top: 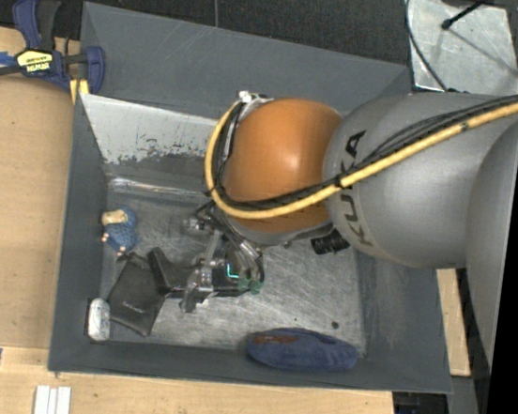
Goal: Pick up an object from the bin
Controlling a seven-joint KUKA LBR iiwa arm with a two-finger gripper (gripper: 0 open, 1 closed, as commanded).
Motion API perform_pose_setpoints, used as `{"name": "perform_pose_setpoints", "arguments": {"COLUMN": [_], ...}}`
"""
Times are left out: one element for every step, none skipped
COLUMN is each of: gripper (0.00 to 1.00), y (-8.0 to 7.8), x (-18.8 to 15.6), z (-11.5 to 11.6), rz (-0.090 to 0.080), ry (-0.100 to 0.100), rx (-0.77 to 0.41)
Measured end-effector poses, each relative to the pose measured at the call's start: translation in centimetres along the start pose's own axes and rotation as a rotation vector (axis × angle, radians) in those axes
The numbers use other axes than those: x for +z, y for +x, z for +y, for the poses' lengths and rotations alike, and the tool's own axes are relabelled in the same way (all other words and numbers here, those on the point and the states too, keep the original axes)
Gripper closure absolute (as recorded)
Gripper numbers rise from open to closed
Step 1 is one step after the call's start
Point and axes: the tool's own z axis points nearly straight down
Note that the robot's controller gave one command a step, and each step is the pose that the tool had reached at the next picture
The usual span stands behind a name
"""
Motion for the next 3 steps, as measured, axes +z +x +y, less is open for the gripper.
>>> {"name": "perform_pose_setpoints", "arguments": {"gripper": [0.0, 1.0, 1.0], "y": [-4.2, -4.3, -4.8], "x": [10.4, 10.3, -6.6], "z": [-5.0, -5.0, -4.5], "rz": [0.003, -0.001, -0.011], "ry": [-0.003, -0.003, 0.001], "rx": [-0.215, -0.216, -0.405]}}
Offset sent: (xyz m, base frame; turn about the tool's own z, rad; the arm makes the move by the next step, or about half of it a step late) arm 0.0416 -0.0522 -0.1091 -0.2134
